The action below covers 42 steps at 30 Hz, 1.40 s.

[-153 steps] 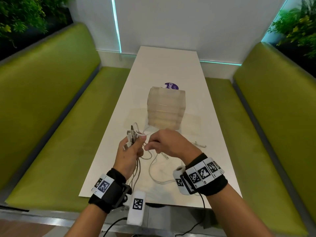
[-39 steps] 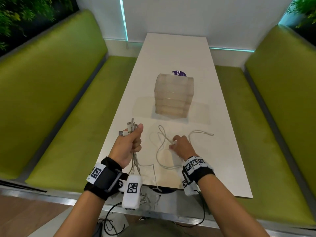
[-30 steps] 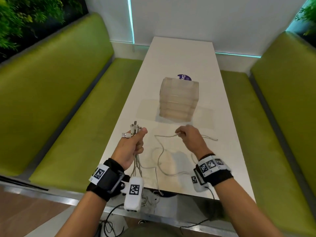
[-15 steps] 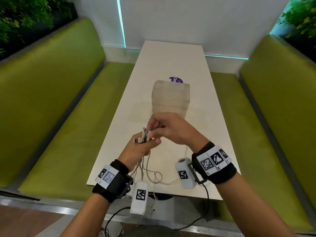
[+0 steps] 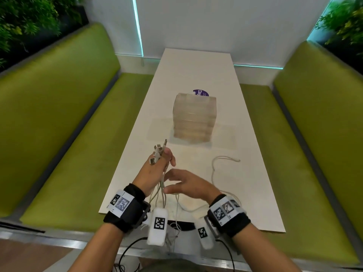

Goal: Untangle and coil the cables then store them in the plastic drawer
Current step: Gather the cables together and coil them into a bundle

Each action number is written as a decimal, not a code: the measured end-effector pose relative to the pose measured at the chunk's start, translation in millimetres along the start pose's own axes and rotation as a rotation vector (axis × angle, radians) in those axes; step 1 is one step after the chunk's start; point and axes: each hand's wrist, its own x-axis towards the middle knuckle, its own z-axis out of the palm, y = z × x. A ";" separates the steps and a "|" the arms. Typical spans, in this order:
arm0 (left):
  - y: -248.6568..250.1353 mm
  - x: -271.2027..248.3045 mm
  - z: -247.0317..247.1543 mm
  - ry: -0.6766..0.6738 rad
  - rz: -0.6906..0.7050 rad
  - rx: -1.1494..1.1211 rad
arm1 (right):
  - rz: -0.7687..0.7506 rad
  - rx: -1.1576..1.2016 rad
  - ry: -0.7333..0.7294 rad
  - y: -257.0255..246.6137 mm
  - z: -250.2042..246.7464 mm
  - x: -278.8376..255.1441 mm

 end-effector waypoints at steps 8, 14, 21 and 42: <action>-3.8 3.3 3.6 0.167 0.037 -0.082 | -0.095 0.188 0.044 8.7 26.0 7.2; -7.3 3.0 -3.7 0.255 -0.076 -0.499 | -0.119 -0.181 0.004 11.9 11.0 -6.0; -3.9 5.8 -33.3 0.339 -0.111 -0.646 | -0.019 -0.245 0.044 48.2 -28.8 -26.9; -12.6 -9.1 -5.6 0.058 -0.087 -0.259 | -0.110 0.128 0.131 -6.9 -28.9 -39.9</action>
